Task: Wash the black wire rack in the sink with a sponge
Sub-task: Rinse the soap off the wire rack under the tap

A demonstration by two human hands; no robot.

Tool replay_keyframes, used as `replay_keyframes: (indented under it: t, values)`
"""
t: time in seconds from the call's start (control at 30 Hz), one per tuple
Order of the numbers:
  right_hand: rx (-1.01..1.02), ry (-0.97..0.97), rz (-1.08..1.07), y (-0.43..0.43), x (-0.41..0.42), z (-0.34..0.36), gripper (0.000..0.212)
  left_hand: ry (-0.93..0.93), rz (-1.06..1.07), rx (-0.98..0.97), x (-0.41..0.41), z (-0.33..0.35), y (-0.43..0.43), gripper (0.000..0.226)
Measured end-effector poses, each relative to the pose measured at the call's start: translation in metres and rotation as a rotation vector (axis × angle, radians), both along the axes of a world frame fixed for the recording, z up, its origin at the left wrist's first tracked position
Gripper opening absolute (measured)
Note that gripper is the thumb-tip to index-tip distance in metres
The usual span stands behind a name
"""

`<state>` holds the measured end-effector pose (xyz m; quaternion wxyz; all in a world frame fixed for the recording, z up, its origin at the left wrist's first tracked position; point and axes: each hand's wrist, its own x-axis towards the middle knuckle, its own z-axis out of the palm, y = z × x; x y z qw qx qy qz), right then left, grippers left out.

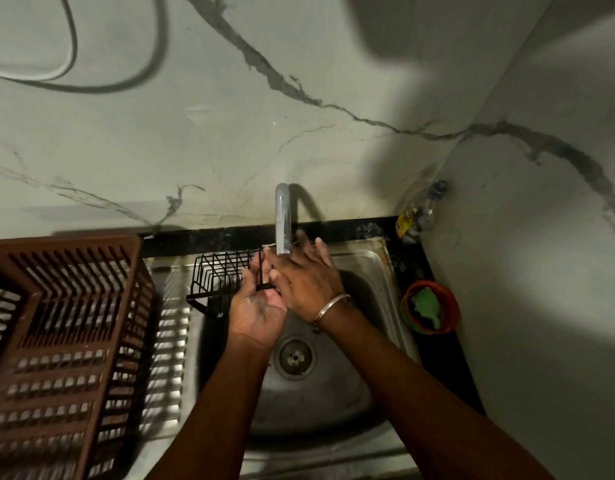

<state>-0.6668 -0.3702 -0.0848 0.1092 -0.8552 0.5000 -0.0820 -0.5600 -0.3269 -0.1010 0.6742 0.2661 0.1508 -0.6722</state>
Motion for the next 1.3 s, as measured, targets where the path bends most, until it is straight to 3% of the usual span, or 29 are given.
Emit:
replay_keyframes:
  t: [0.07, 0.27, 0.47, 0.53, 0.67, 0.73, 0.87, 0.97, 1.1, 1.23, 1.3]
  values:
    - [0.029, 0.005, -0.065, -0.002, -0.001, 0.001, 0.058, 0.006, 0.008, -0.019, -0.004, 0.002, -0.001, 0.026]
    - [-0.007, -0.204, -0.085, 0.005, -0.004, -0.002, 0.054, -0.069, -0.01, -0.044, -0.006, 0.007, 0.0, 0.046]
    - [0.185, -0.694, -0.327, -0.003, -0.008, -0.007, 0.034, -0.06, 0.093, -0.059, -0.013, 0.008, -0.001, 0.065]
    - [0.102, -0.777, -0.301, -0.004, -0.005, -0.007, 0.024, -0.049, 0.102, -0.031, -0.016, 0.005, -0.003, 0.064]
    - [0.147, -0.866, -0.365, -0.012, -0.004, -0.008, 0.025, -0.13, 0.029, 0.029, -0.025, 0.011, -0.001, 0.038]
    - [0.231, -0.889, -0.397, -0.014, -0.005, -0.007, 0.029, -0.157, -0.008, 0.022, -0.028, 0.013, 0.002, 0.043]
    - [0.416, -0.885, -0.42, -0.028, -0.002, 0.003, 0.013, -0.107, 0.003, -0.02, -0.038, 0.016, 0.003, 0.055]
    - [0.564, -0.988, -0.504, -0.036, -0.001, 0.009, 0.006, -0.124, 0.044, -0.051, -0.045, 0.019, 0.004, 0.059]
    - [0.476, -0.753, -0.248, -0.015, 0.002, 0.009, 0.03, -0.121, 0.054, -0.026, -0.037, 0.022, 0.006, 0.06]
    - [0.583, -1.052, -0.464, -0.021, -0.006, 0.007, 0.015, -0.29, -0.042, -0.066, -0.041, 0.026, 0.012, 0.055]
    - [0.595, -1.063, -0.402, -0.02, -0.008, 0.011, 0.016, -0.323, -0.051, -0.074, -0.042, 0.027, 0.012, 0.056]
